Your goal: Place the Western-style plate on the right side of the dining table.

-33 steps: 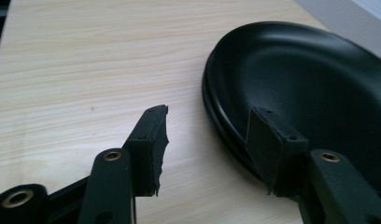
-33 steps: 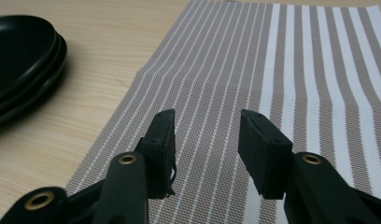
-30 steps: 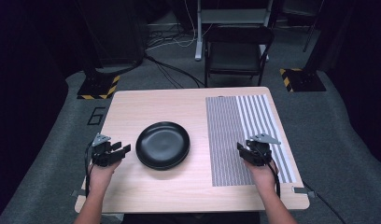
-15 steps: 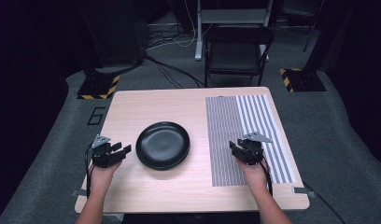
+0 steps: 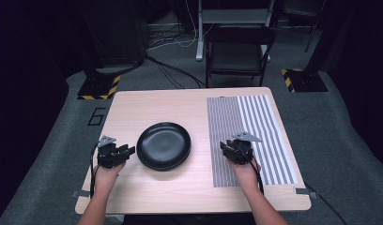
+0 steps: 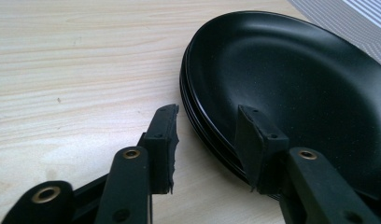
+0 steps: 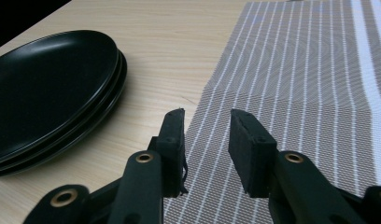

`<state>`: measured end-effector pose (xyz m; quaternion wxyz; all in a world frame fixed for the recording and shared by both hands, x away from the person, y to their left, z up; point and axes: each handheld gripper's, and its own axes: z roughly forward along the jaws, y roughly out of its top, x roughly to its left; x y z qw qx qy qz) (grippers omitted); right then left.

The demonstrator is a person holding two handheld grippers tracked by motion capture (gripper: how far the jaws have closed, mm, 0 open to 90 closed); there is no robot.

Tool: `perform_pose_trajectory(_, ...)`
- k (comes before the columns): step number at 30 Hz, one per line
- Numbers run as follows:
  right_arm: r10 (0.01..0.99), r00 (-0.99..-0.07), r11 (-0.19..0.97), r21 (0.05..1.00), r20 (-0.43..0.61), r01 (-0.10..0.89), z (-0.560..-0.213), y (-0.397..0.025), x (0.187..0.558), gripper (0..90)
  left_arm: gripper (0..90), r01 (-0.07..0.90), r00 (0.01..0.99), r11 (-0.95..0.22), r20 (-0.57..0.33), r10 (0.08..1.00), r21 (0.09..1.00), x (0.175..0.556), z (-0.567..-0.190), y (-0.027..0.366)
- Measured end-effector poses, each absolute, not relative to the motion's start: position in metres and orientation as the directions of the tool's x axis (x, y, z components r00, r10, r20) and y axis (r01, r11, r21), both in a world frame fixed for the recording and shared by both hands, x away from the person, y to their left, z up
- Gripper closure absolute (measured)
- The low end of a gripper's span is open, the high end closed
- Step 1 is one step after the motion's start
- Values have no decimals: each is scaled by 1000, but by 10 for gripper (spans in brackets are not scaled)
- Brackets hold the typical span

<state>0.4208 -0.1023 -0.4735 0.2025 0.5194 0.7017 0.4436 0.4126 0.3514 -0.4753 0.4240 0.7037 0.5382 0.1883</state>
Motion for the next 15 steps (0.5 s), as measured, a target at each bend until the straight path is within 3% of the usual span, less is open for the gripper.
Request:
perform_pose_trajectory(11,889,-412,72,828,199,556,-472,-77,429,686,688,641,352,-62,-220,910,765,422,-470,348)
perform_pose_trajectory(15,882,-426,81,827,200,557,-470,-68,431,694,697,656,319,-5,-272,908,755,427,-471,349)
